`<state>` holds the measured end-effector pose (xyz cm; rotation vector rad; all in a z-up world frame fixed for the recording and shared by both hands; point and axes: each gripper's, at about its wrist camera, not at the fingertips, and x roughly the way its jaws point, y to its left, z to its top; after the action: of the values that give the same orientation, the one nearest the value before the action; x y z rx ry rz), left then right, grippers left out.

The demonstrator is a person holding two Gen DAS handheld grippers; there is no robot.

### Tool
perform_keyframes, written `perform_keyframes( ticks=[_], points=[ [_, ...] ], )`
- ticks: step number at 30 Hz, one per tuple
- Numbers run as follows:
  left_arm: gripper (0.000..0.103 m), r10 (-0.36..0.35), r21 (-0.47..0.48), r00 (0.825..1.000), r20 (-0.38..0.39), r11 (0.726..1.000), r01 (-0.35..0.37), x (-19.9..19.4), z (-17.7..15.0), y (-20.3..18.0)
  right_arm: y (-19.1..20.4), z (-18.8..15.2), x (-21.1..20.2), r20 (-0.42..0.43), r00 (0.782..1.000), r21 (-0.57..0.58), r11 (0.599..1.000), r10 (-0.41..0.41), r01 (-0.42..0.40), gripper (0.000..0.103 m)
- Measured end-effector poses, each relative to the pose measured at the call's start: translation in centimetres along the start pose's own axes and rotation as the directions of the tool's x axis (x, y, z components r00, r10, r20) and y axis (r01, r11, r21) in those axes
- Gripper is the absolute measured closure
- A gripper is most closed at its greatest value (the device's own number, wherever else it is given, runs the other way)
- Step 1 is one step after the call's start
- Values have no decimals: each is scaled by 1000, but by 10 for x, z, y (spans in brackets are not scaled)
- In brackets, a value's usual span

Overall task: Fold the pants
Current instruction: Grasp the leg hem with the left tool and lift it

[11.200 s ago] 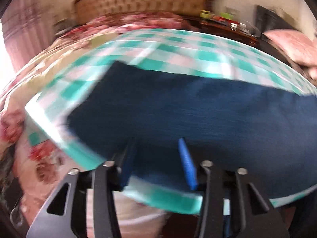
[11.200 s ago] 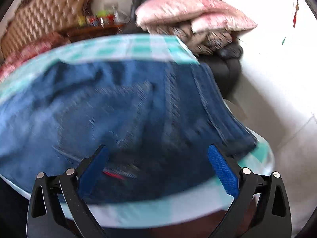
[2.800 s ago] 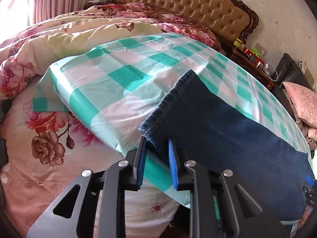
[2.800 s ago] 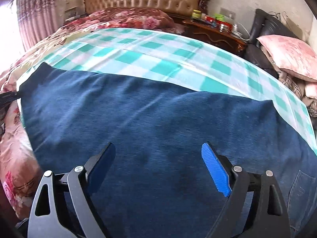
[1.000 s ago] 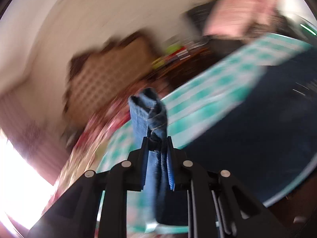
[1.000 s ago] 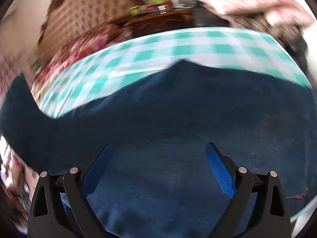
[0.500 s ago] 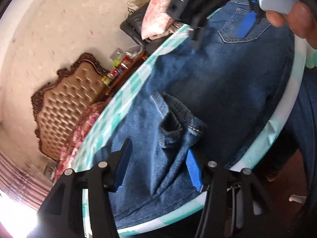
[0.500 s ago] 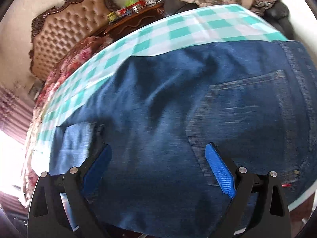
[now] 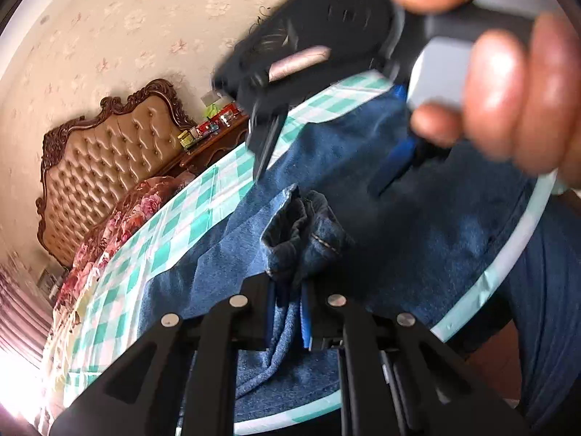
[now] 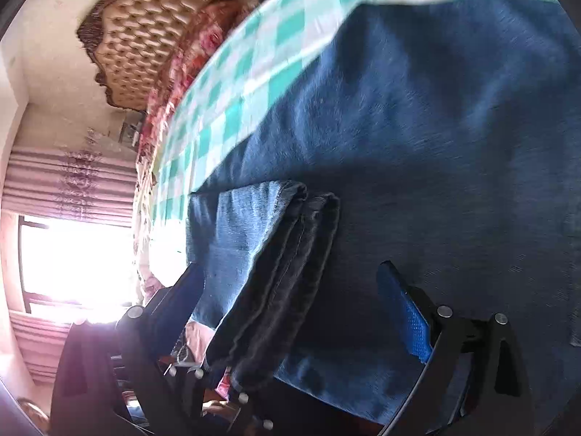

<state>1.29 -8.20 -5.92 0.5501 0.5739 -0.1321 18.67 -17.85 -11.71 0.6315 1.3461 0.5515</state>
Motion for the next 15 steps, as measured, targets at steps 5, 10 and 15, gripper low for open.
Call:
perform_keyframes(
  ticks=[5,10,15],
  points=[
    [92,-5,-24,1000,21,1000,6,-5,3,9,13,16,21,-19,999,9,1000,29,-28,11],
    [92,3,13,999,44,1000,-3,-8,8,-6,43,34,24,95,985,-159,974,-145,158,80],
    [92,-12,57,997,80,998,7,-11,18,-27,44,35,-2,174,969,-241,947,-173,212,88]
  ],
)
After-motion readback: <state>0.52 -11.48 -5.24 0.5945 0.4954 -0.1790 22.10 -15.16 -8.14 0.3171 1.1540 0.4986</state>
